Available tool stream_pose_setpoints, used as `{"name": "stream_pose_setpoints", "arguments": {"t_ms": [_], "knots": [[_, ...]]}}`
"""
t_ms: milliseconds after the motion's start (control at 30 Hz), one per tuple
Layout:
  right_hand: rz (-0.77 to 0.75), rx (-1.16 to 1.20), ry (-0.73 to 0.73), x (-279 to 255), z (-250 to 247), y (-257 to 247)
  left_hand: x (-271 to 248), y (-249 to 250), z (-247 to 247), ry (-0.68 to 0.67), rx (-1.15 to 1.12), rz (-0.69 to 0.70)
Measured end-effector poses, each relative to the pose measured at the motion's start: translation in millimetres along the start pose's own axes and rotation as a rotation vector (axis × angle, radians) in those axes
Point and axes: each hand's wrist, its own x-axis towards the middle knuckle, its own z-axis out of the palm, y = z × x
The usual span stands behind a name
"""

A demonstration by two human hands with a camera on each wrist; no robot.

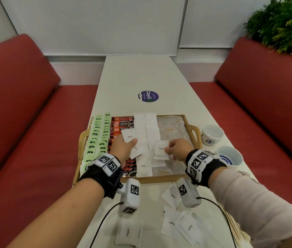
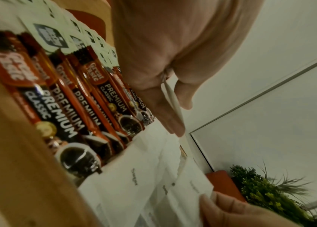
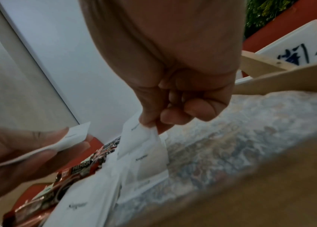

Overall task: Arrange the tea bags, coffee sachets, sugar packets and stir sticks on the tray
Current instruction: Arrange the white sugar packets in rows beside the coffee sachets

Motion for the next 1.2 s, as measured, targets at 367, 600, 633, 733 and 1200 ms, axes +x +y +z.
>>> {"name": "stream_pose_setpoints", "arguments": {"t_ms": [367, 600, 633, 733, 1200], "knots": [[0.058, -0.224, -0.071, 8, 21, 3, -8, 7, 2, 0.0, -0.162, -0.053], [0.054, -0.425, -0.073, 10, 23, 1, -16, 14, 1, -0.103, -0.261, -0.115], [0.063, -0.444, -0.084, 10, 23, 0, -18, 14, 1, -0.11, -0.258, -0.115], [0.07, -0.447, -0.062, 8, 22, -4, -23, 18, 2, -0.118, -0.259, -0.097], [-0.13, 0.296, -0.057, -26, 22, -25, -40, 23, 15, -0.145, -0.289, -0.005]]}}
